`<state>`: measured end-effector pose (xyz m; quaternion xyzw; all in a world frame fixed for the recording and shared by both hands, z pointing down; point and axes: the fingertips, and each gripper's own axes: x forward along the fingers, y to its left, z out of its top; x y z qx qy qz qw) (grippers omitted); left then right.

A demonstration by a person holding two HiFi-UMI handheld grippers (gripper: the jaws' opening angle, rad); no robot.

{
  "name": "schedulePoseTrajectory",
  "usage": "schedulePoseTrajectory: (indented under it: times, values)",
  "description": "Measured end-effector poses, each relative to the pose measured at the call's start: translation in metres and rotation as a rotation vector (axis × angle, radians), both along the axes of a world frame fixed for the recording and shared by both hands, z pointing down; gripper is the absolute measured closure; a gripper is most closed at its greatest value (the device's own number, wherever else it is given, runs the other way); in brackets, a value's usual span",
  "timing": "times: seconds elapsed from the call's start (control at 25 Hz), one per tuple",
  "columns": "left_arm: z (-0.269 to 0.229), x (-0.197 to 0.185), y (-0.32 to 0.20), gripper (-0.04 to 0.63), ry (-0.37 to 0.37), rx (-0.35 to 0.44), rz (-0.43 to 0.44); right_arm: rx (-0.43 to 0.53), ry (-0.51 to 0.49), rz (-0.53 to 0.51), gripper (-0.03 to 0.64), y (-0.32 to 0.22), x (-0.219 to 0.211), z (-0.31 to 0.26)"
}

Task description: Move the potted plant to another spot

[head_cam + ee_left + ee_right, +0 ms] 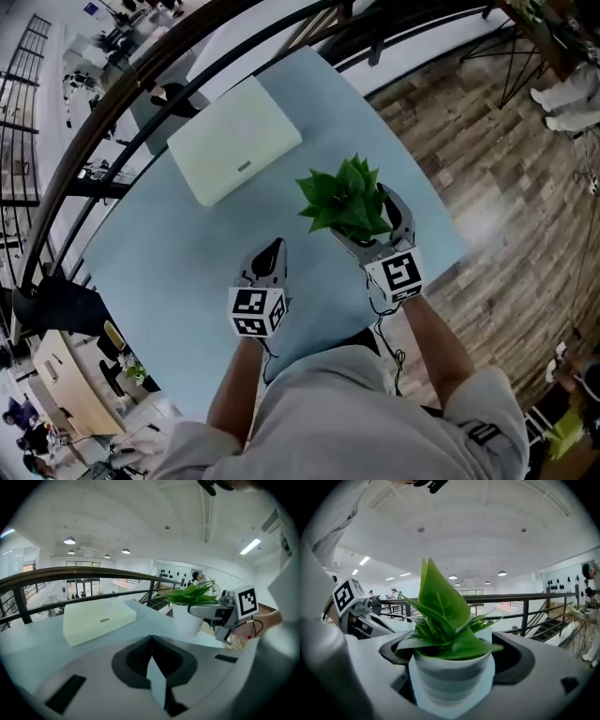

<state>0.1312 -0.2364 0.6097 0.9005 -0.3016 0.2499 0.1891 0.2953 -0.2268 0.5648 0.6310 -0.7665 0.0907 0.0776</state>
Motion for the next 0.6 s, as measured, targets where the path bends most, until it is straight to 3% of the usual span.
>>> schedulePoseTrajectory:
  times: [0.6]
  values:
    - [0.046, -0.029, -0.043, 0.583, -0.025, -0.063, -0.178, -0.04, 0.002, -0.084, 0.107, -0.09, -0.016, 0.064]
